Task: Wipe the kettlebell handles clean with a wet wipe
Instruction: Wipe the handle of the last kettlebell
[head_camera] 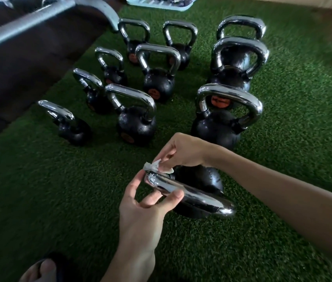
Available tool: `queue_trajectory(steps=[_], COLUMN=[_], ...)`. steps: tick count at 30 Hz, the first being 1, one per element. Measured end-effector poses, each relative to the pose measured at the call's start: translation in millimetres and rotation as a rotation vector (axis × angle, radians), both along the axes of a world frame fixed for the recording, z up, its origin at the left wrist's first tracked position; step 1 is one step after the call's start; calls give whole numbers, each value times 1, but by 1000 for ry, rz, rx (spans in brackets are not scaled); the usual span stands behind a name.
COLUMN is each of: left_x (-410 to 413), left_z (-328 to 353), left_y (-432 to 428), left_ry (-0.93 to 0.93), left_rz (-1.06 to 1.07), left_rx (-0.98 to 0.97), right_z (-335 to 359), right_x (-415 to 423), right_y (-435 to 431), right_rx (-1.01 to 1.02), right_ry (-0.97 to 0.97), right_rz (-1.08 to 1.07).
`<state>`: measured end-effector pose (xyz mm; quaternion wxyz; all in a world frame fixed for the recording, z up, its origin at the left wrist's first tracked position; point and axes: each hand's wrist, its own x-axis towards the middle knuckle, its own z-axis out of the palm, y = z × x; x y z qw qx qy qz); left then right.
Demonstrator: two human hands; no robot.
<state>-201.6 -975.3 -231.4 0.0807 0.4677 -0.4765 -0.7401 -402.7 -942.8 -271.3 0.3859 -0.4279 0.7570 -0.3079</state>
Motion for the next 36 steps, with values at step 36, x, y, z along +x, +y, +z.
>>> queue_trajectory(steps=[36], left_x=[-113], left_z=[6], left_y=[-4], left_ry=[-18], left_rz=[-48], left_rx=[-40], right_z=[18], right_x=[-35], right_y=[171], right_rx=[-245], right_ry=[-268], right_rz=[-652])
